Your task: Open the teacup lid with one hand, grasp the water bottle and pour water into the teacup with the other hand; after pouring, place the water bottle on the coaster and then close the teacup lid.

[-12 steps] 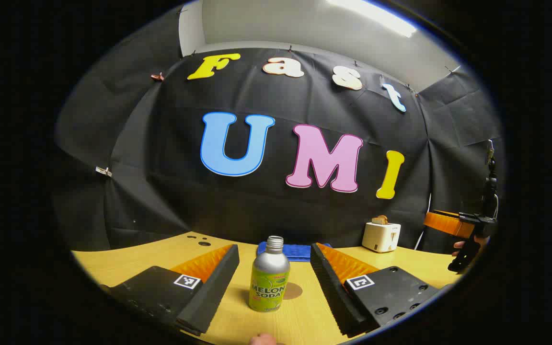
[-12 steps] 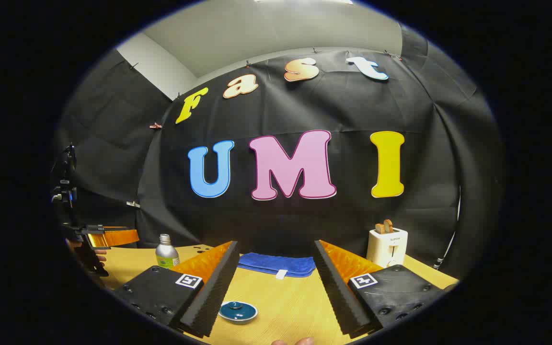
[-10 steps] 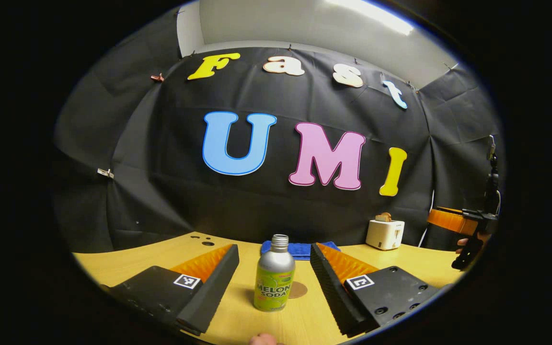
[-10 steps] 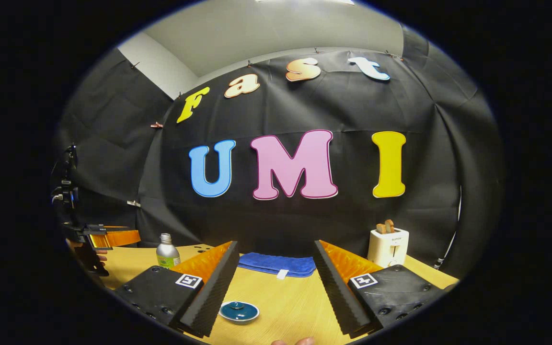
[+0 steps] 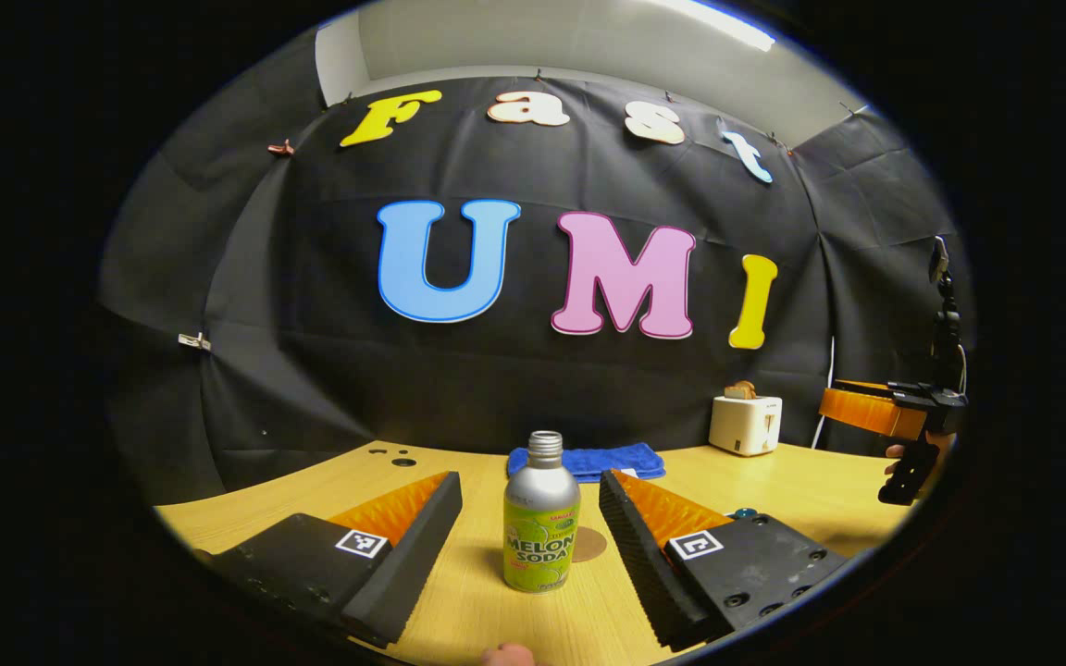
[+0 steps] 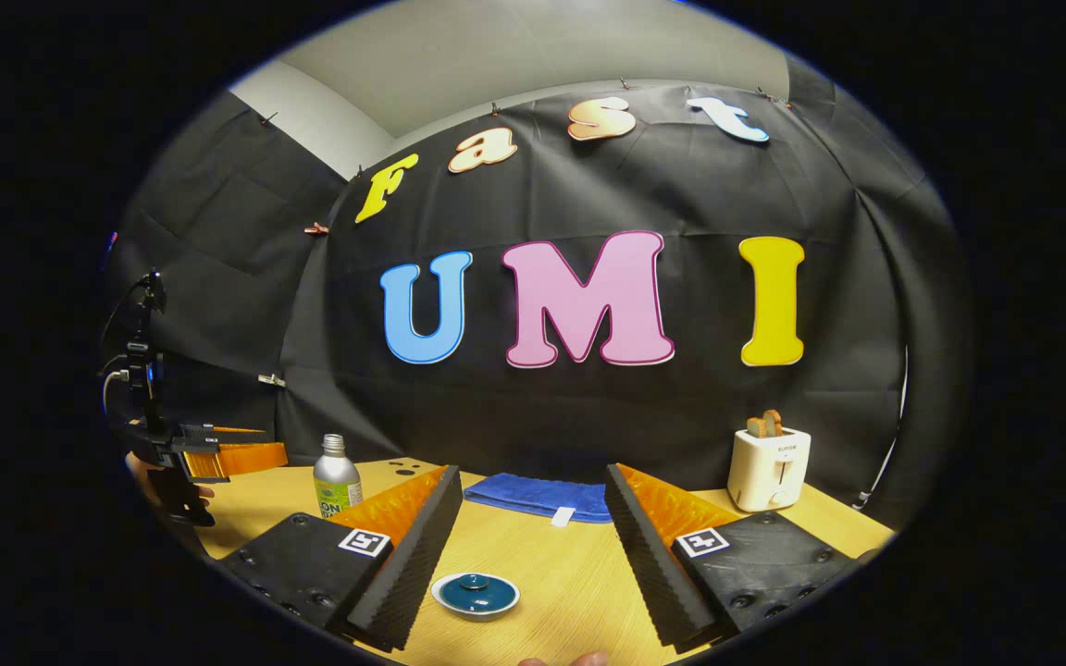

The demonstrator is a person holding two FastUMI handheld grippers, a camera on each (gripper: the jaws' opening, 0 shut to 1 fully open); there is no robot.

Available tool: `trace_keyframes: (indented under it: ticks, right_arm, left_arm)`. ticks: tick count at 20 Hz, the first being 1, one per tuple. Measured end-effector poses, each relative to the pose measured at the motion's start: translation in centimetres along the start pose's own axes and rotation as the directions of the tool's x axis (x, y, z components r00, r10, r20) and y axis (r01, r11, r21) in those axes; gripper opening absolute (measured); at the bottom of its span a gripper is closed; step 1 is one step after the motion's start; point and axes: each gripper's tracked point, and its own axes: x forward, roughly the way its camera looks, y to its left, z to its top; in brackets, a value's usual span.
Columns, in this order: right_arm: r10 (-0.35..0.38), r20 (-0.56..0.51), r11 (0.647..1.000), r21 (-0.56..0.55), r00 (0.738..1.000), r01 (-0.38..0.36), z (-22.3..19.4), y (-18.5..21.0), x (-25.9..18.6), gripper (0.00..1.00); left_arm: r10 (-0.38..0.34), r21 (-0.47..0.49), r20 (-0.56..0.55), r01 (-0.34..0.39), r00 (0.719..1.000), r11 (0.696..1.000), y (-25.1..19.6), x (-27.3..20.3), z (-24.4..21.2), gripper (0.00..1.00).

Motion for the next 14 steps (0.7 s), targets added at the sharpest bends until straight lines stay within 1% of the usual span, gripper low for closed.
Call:
trace_keyframes:
  ticks: [4, 10, 12, 14]
  right_arm:
    - [0.021, -0.053, 1.0, 0.009, 0.998, -0.02, -1.8, 0.7, 0.7, 0.96]
    - [0.021, -0.142, 1.0, -0.005, 0.99, -0.022, -4.3, 0.6, 1.8, 0.96]
    - [0.027, -0.186, 1.0, -0.007, 0.982, -0.029, -5.8, 0.9, 2.1, 0.96]
    - [0.045, -0.246, 0.999, -0.002, 0.968, -0.047, -7.5, 1.6, 2.3, 0.96]
  left_arm:
    - [-0.023, 0.016, -0.038, 0.024, 0.999, 1.0, -0.6, 0.6, -1.2, 0.95]
    - [-0.031, -0.008, -0.051, 0.03, 0.998, 1.0, -0.8, 1.0, -1.9, 0.95]
    - [-0.027, -0.005, -0.05, 0.026, 0.998, 1.0, -0.6, 0.8, -1.9, 0.95]
    - [-0.021, -0.003, -0.047, 0.021, 0.999, 1.0, -0.4, 0.9, -1.8, 0.95]
